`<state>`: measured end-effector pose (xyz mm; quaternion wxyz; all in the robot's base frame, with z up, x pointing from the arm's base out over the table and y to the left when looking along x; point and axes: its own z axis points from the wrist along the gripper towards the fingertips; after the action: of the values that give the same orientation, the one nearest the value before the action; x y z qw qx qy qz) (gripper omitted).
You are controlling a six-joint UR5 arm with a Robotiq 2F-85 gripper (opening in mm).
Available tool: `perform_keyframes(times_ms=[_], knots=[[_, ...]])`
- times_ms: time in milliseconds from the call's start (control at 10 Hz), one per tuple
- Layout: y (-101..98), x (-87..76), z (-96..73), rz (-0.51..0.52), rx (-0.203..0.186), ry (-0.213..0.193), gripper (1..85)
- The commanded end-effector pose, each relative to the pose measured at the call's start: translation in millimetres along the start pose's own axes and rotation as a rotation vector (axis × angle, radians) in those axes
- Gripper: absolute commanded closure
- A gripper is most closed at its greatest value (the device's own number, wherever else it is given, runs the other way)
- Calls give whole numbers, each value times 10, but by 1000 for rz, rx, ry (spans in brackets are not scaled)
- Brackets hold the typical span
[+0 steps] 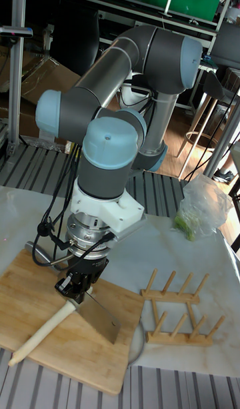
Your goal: Chop the scallions
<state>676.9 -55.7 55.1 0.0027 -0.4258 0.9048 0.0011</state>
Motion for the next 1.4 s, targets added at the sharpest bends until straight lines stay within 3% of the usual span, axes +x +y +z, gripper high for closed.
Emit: perform_keyframes(times_ms=[0,200,300,400,700,900,1300], knots=[[-9,140,-153,-18,-3,21,843],[10,83,24,-11,-3,-11,843],[-38,99,177,-23,-3,-30,843],[-56,144,214,-23,3,-35,843],[-92,273,-29,-49,7,7,843],[-78,167,-77,-26,31,41,843],[81,-90,-103,11,-5,11,843]])
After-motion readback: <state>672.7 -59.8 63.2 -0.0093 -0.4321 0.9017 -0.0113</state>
